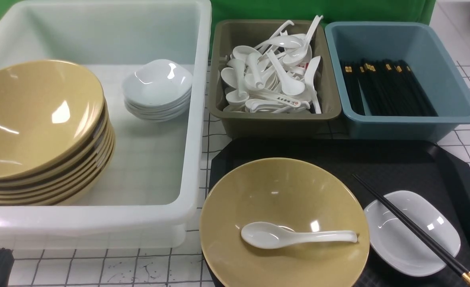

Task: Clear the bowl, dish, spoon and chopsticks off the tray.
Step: Use the right arm to grab the chopsticks

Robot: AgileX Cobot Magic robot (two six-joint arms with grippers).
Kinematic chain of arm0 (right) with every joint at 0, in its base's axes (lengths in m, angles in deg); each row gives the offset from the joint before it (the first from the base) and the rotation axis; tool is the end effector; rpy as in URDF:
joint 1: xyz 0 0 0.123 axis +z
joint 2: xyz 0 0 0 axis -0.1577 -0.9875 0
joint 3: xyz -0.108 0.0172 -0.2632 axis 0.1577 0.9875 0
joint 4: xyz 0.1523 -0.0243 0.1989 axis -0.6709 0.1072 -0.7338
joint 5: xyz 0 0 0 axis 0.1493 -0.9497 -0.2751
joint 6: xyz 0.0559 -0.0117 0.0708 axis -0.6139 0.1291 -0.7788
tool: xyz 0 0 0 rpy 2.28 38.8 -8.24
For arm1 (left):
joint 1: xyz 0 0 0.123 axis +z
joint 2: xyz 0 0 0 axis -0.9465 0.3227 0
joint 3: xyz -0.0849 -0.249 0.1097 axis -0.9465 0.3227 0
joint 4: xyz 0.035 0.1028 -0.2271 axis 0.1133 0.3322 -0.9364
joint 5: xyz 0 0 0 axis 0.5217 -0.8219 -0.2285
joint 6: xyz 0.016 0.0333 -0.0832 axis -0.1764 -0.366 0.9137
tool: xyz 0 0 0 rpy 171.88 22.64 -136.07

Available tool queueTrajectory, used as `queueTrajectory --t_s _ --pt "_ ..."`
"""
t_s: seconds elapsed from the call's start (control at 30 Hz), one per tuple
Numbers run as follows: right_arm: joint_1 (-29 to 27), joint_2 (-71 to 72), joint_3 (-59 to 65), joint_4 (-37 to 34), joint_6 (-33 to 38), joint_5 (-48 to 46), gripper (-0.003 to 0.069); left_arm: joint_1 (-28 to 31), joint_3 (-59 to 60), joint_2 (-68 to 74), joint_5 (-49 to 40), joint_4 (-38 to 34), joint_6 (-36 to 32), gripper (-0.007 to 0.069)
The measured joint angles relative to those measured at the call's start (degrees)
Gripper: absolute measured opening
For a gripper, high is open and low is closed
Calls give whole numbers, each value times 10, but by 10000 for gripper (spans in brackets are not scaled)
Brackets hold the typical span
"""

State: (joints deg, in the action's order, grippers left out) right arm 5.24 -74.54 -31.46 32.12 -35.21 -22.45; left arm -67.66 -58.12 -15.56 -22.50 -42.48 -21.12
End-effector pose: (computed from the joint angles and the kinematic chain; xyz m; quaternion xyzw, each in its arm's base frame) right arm 0.0535 -0.0077 0.1764 0.0688 0.7839 -0.0155 0.6169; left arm 0.0539 0.0024 0.1765 0.0053 0.7877 0.0355 0.6150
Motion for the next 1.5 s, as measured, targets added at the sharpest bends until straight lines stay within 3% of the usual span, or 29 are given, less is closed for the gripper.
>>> queueTrajectory --t_s 0.9,1.03,1.17,1.27,1.33,1.5 --pt "0 0 0 0 -13 0 239 0 0 0 5 22 -2 -6" --pt "0 0 0 0 -22 0 239 0 1 0 29 -39 13 -6" --pt "0 0 0 0 -55 0 239 0 1 0 65 -189 84 -6" --pt "0 0 0 -1 -143 2 239 0 1 0 81 -358 163 -6" --pt "0 0 0 -13 -254 7 239 0 1 0 84 -435 191 -6" --pt "0 0 0 -38 -576 26 239 0 1 0 92 -494 199 -6"
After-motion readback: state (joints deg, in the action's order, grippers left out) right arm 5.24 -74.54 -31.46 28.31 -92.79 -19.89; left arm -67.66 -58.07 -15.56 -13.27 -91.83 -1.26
